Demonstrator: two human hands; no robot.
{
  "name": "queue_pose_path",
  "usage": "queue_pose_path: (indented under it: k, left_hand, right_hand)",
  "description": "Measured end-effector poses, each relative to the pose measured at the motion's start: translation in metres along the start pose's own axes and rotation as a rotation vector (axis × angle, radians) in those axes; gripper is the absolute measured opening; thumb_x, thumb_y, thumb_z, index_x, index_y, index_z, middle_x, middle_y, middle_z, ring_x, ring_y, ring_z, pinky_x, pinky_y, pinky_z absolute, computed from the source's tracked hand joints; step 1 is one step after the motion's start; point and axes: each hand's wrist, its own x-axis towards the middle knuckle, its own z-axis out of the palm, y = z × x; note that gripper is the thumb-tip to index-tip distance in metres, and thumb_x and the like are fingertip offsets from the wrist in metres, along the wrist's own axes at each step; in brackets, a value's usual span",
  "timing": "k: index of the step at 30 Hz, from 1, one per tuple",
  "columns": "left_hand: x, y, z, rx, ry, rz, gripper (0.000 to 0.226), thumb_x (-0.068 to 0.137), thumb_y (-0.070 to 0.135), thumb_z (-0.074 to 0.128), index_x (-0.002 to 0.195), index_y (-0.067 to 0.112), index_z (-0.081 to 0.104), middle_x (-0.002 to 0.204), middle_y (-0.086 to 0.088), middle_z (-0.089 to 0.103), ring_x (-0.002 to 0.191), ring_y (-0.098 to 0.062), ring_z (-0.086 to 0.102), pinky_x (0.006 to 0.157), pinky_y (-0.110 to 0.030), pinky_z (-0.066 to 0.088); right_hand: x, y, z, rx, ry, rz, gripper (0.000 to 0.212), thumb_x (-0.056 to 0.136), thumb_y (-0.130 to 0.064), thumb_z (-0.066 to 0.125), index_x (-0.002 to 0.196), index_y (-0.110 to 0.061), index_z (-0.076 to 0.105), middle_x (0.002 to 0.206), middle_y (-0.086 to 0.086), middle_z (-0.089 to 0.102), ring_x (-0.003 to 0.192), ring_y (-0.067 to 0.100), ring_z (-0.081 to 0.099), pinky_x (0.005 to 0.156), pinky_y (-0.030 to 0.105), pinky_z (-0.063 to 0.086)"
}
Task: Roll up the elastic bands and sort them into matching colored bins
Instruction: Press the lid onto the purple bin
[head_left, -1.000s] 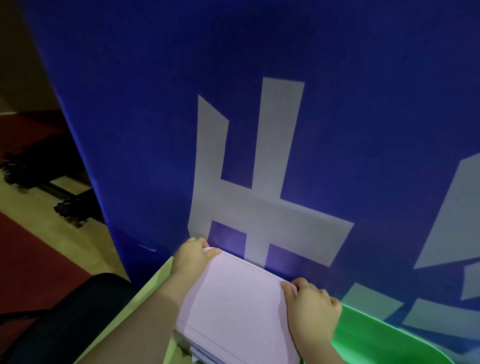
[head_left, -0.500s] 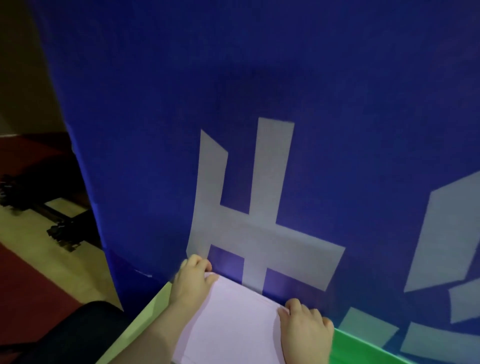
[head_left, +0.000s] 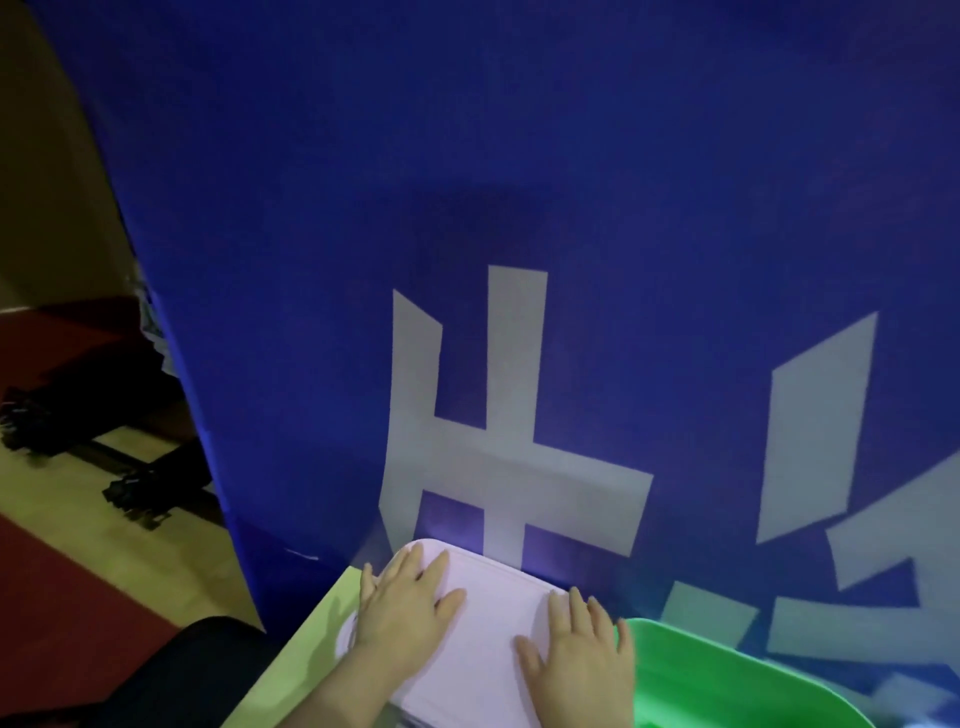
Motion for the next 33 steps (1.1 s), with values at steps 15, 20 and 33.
queue_pose_path:
  k: [15, 20, 33]
  left_hand:
    - [-0.016, 0.005, 0.008, 0.013, -0.069, -0.059, 0.069, 0.087, 0.069, 0.012, 0.147, 0.037, 0.005, 0.157, 0.004, -0.003, 0.143, -0.016, -0.004, 0.113, -0.051, -0.001]
    - [-0.015, 0.005, 0.009, 0.021, -0.036, -0.07, 0.116, 0.042, 0.081, -0.025, 0.146, 0.04, 0.006, 0.157, 0.006, 0.0, 0.143, -0.015, -0.002, 0.113, -0.049, 0.002]
    - [-0.017, 0.005, 0.009, 0.013, -0.042, -0.058, 0.061, 0.092, 0.061, 0.018, 0.147, 0.036, 0.007, 0.157, 0.004, 0.001, 0.143, -0.017, -0.001, 0.113, -0.05, -0.001]
  right_hand:
    - [-0.025, -0.007, 0.008, 0.002, -0.072, 0.009, 0.088, 0.084, -0.071, 0.005, 0.097, -0.019, 0.075, 0.104, 0.02, 0.068, 0.108, 0.039, 0.039, 0.092, 0.046, 0.025]
    - [-0.021, -0.005, 0.012, 0.0, -0.033, 0.025, 0.091, 0.082, -0.073, 0.004, 0.096, -0.018, 0.075, 0.104, 0.021, 0.068, 0.108, 0.039, 0.039, 0.09, 0.046, 0.027]
    - [-0.031, -0.011, -0.018, -0.102, -0.247, -0.029, 0.123, 0.041, -0.075, -0.034, 0.149, -0.027, 0.002, 0.157, 0.013, -0.004, 0.142, 0.036, -0.011, 0.106, 0.045, -0.017]
